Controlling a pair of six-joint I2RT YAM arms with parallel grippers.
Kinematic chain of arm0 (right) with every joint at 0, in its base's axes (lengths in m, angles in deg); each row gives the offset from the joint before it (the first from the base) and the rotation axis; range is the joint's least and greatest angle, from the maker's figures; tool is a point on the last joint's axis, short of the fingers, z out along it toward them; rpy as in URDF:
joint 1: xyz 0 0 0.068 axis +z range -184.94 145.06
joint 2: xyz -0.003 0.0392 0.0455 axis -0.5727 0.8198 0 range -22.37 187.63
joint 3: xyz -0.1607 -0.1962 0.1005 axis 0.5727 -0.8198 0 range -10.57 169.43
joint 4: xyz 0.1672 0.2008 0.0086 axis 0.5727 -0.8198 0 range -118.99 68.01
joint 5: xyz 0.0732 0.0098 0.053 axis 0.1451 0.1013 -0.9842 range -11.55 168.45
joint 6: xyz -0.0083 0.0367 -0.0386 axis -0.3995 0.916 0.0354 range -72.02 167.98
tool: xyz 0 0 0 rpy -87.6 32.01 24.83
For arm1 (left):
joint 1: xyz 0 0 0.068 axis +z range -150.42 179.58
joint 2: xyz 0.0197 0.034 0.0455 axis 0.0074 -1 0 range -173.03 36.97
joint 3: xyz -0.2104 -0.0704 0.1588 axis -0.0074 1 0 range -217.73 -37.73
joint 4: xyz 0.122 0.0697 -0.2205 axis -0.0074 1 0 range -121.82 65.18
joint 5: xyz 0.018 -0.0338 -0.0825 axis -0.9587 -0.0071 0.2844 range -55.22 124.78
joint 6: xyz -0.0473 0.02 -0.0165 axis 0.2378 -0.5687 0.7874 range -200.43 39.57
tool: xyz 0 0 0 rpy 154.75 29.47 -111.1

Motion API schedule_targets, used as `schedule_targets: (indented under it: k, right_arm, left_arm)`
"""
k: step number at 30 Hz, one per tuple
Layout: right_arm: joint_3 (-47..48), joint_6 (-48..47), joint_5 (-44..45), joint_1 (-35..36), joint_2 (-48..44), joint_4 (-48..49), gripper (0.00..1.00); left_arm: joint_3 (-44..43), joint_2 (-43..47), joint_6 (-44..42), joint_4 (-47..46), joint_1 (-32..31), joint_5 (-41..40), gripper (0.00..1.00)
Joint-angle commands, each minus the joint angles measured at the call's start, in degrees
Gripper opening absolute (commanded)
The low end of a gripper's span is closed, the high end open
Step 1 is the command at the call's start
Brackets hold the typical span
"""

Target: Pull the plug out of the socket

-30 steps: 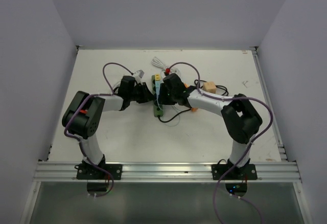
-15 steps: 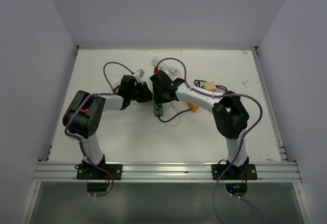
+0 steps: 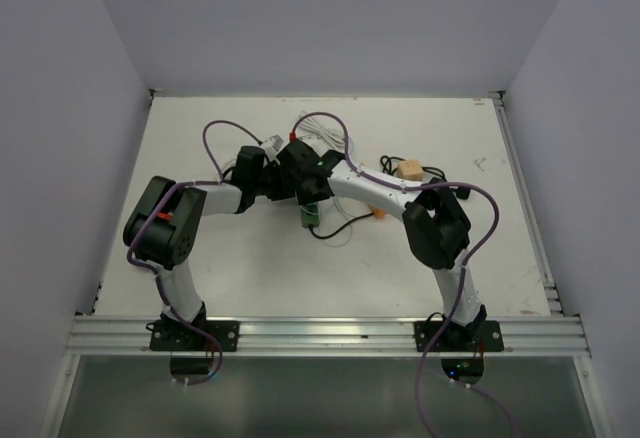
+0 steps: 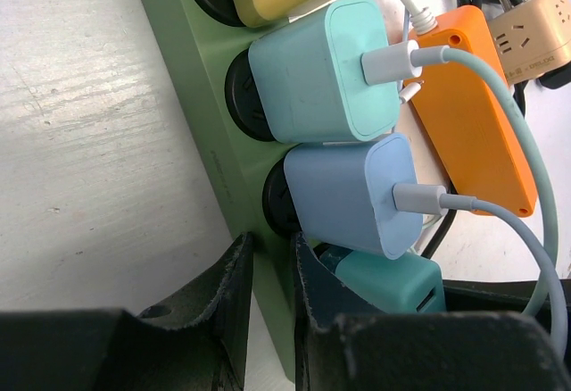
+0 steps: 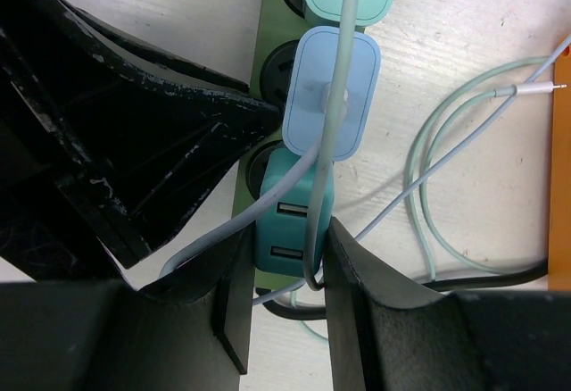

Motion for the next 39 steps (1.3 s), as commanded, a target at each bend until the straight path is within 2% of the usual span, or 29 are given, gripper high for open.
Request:
schedule_targets:
  k: [1,4,7,8,11,13,23,32,39]
  right_arm:
    - [3.9,-1.3,-5.3,3.5,-1.0,-0.7,0.32]
    - [2.2,-1.1,-5.3,3.4,-3.0,-0.7,0.33]
    - [-3.5,1.1,-12.0,1.6,-8.2,4.2,0.33]
    - [-8.4,2.1,-16.9,-0.6,-9.8,9.2,0.33]
    - [-16.2,6.0,-22.9,-5.0,-15.0,17.8,0.32]
    - [-17.3,7.1,-26.0,-6.3,-15.9,18.9,0.31]
    - [-6.4,2.6,-19.0,-1.1,-8.9,9.9,0.32]
    - [-14.6,1.9,-18.3,-3.7,-18.2,11.5,0.34]
    - [-26.8,0.2,-19.1,-10.4,-24.0,15.5,0.36]
  left_arm:
    - [2.2,-9.7,-6.2,11.5,-0.8,-16.0,0.00]
    - [2.0,-9.8,-6.2,11.7,-0.8,-16.0,0.00]
    - [2.0,-9.8,-6.1,11.7,-0.7,-15.9,0.00]
    - [2.0,-9.8,-6.2,11.7,-0.8,-16.0,0.00]
    - [2.0,-9.8,-6.3,11.8,-0.8,-15.7,0.00]
    - [2.0,-9.7,-6.3,11.8,-0.8,-15.7,0.00]
    - [2.0,-9.7,-6.4,11.8,-0.8,-15.6,0.00]
    - [2.6,-8.1,-6.6,10.9,-0.7,-14.3,0.00]
    - [4.4,-3.6,-7.0,7.2,-0.7,-10.7,0.00]
